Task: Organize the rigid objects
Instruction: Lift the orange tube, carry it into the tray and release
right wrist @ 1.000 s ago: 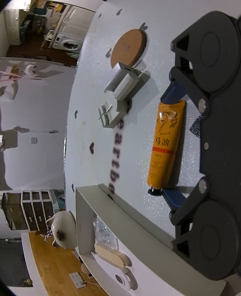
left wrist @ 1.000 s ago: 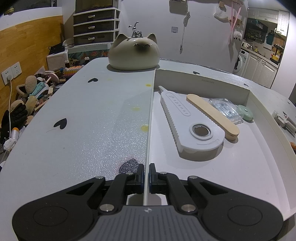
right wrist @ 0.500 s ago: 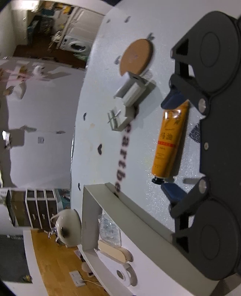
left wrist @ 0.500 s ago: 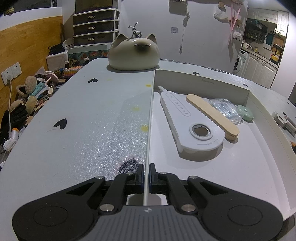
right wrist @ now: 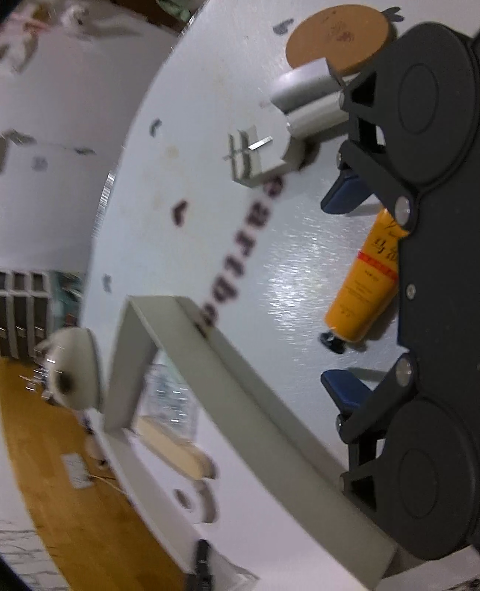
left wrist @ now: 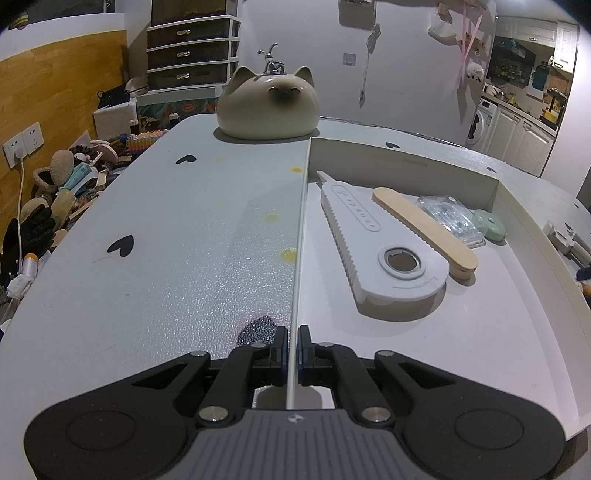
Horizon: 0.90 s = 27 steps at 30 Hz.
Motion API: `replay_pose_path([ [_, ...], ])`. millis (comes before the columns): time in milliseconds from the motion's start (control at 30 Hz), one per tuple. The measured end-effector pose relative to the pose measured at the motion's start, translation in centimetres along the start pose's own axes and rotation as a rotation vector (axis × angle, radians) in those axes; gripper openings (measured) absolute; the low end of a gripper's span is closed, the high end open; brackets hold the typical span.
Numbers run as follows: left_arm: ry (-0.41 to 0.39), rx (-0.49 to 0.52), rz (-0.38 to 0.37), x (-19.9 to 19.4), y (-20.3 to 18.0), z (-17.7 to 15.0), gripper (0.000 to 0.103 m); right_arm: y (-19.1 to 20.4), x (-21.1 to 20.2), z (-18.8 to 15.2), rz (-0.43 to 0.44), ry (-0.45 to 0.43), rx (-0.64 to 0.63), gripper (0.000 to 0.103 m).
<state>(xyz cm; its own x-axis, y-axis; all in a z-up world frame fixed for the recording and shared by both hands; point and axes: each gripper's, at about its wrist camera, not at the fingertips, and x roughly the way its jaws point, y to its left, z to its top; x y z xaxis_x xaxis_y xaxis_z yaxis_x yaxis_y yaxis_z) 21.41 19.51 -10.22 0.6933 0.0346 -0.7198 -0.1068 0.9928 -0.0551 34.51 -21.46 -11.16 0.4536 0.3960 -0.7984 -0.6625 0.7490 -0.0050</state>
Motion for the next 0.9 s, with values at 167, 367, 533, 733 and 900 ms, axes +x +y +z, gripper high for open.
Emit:
replay_pose_path([
  [167, -0.001, 0.001, 0.0, 0.0, 0.0, 0.0, 0.003, 0.7, -1.5, -1.9, 0.03, 0.026, -0.008, 0.088],
  [367, -0.003, 0.003, 0.0, 0.0, -0.1, 0.1, 0.003, 2.5, -3.5, -3.8, 0.102, 0.03, 0.008, 0.086],
  [533, -0.003, 0.003, 0.001, 0.0, -0.1, 0.0, 0.003, 2.8, -3.4, -3.3, 0.027, 0.0, 0.09, 0.067],
  [733, -0.003, 0.004, 0.001, 0.0, -0.1, 0.0, 0.003, 2.6, -3.0, -2.9, -0.07, -0.047, 0.15, 0.034],
  [900, -0.003, 0.004, 0.001, 0.0, -0.1, 0.0, 0.003, 2.7, -3.1, -3.2, -0.09, -0.078, 0.181, 0.03],
])
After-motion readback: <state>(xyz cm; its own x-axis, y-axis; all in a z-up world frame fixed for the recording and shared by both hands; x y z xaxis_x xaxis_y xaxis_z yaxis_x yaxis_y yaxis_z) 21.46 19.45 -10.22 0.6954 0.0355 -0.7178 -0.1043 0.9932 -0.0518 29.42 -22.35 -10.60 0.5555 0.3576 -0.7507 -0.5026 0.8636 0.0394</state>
